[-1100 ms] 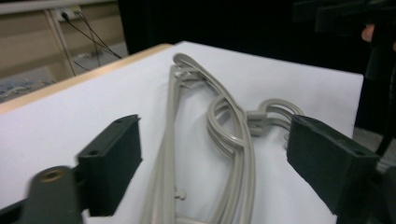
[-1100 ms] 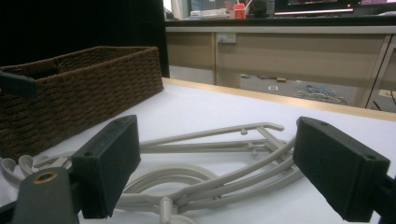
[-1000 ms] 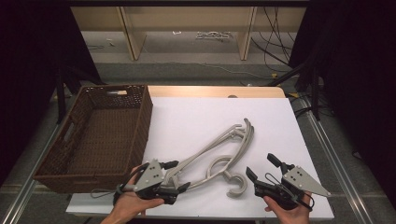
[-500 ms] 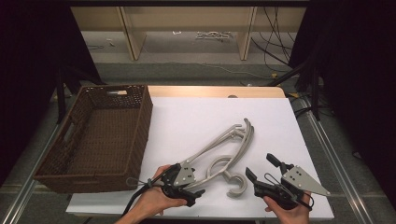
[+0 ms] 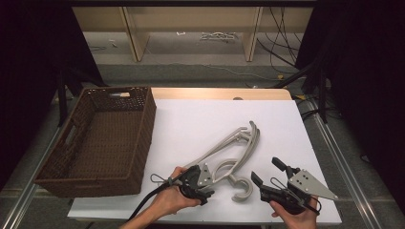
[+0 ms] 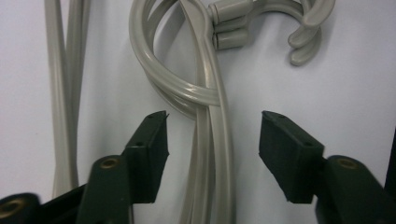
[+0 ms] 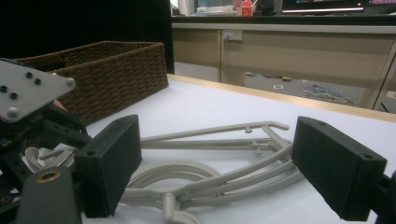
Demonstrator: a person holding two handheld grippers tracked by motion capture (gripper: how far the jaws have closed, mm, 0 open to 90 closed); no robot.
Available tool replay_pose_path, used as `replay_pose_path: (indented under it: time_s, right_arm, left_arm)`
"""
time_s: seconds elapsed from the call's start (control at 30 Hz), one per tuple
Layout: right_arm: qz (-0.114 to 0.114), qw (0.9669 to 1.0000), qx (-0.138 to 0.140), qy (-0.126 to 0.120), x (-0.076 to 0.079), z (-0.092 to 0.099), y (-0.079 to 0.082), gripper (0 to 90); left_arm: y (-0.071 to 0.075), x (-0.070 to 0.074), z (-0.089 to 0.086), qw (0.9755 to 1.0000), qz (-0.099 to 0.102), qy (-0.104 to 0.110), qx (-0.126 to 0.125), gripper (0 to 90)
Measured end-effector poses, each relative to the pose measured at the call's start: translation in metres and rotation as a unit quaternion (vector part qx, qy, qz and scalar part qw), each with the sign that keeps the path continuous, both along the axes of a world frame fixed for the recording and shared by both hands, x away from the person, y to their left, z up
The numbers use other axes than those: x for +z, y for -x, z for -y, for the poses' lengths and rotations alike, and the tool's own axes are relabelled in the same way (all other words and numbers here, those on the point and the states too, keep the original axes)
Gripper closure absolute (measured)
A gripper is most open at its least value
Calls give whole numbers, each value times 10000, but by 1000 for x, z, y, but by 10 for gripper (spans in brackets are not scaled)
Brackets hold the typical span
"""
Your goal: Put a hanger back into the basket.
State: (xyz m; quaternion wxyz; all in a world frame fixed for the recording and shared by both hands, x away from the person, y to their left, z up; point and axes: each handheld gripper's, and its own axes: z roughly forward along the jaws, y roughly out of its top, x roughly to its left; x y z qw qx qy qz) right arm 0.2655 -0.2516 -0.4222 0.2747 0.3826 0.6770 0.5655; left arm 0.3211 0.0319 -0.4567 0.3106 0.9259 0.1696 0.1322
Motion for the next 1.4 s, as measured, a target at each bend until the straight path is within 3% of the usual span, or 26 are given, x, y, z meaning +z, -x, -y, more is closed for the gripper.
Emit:
replay_pose_path:
  time_s: [0.23, 0.4, 0.47, 0.53, 0.63, 0.7, 0.93, 0.97, 1.0, 1.07, 1.1, 1.17, 1.2, 1.3, 1.33, 1.37, 1.4]
  right_arm:
    - [64, 10000, 27, -20, -1, -1, -1, 177]
    - [70, 9999, 80, -81, -1, -1, -2, 179]
    - [63, 9999, 87, -79, -1, -1, -2, 181]
    - [22, 10000, 83, -46, -1, -1, -1, 183]
    - [11, 10000, 74, -4, -1, -1, -1, 184]
    - [45, 9999, 84, -41, -1, -1, -2, 187]
    - [-33, 9999, 95, 28, -1, 0, -1, 189]
    - [16, 10000, 97, -1, -1, -1, -2, 189]
    - [44, 10000, 85, -17, -1, -1, -2, 189]
    - [-30, 9999, 106, 32, -1, 0, -1, 190]
    - [-30, 9999, 106, 32, -1, 0, -1, 190]
    - [-33, 9999, 95, 49, -1, 0, -1, 190]
    - [84, 9999, 98, -48, -1, -1, -2, 190]
    - [86, 9999, 97, -95, -1, -1, -2, 191]
    - [91, 9999, 61, -1, -1, 1, -2, 191]
    - [161, 9998, 68, -79, -2, 0, -3, 191]
    - [53, 10000, 27, 47, 0, 1, -1, 191]
  left_arm:
    - [-7, -4, 8, 9994, -299, -154, -100, 565]
    - [-10, -4, 11, 9990, -412, -163, -57, 619]
    - [-11, -4, 12, 9991, -356, -222, -72, 651]
    - [-14, -3, 12, 9988, -432, -221, -72, 708]
    - [-17, -2, 12, 9984, -526, -198, -30, 721]
    - [-19, 0, 8, 9983, -569, -149, -50, 777]
    - [-24, 5, -1, 9964, -831, 124, 92, 805]
    - [-23, 4, -1, 9954, -861, 340, 231, 806]
    - [-27, 5, -5, 9957, -894, 249, 75, 808]
    - [-28, 8, -10, 9936, -1004, 504, 147, 809]
    - [-28, 8, -10, 9936, -1004, 504, 147, 810]
    - [-26, 9, -10, 9890, -1113, 894, 376, 810]
    - [-28, 10, -12, 9871, -1185, 1007, 378, 810]
    - [-31, 13, -17, 9829, -1290, 1243, 433, 810]
    - [-32, 13, -19, 9804, -1356, 1353, 461, 810]
    - [-33, 14, -20, 9784, -1406, 1428, 514, 811]
    - [-33, 15, -21, 9773, -1417, 1484, 526, 811]
